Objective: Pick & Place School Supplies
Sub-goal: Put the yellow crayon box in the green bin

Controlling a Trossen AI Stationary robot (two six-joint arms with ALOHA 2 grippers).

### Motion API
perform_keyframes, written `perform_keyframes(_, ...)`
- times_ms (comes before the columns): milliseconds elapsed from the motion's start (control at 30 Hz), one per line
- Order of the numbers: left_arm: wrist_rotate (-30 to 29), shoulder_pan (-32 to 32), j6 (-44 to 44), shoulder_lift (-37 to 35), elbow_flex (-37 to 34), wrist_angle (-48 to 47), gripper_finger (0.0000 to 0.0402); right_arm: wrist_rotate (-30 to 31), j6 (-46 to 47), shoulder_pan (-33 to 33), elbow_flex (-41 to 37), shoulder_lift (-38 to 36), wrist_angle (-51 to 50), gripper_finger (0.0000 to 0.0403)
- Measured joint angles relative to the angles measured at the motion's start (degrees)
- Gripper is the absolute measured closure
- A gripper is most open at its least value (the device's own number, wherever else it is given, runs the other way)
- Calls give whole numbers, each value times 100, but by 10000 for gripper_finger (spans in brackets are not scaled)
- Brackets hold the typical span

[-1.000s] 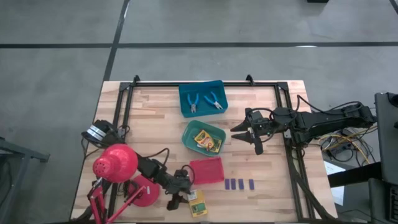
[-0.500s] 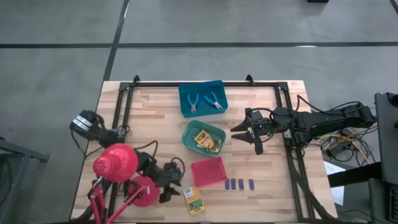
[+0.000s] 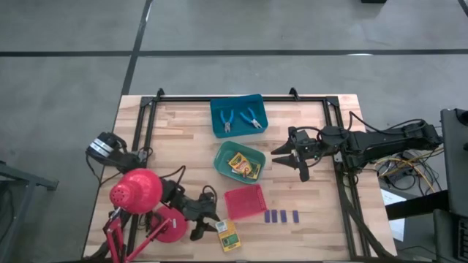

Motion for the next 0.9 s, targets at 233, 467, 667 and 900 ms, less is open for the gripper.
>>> perform_keyframes(233, 171, -9, -183, 474, 106, 276, 195, 0, 0, 0, 0, 0, -1, 278)
perform_keyframes(467, 353, -9, -211, 869, 409, 323, 195, 0, -2, 0, 0, 0, -3, 278)
perform_keyframes(667, 599, 0, -216, 884, 396, 172, 195, 0, 3, 0, 0, 1, -1, 278)
perform_keyframes(900, 911, 0, -709, 793, 354, -476, 195, 0, 2, 0, 0, 1, 1, 278)
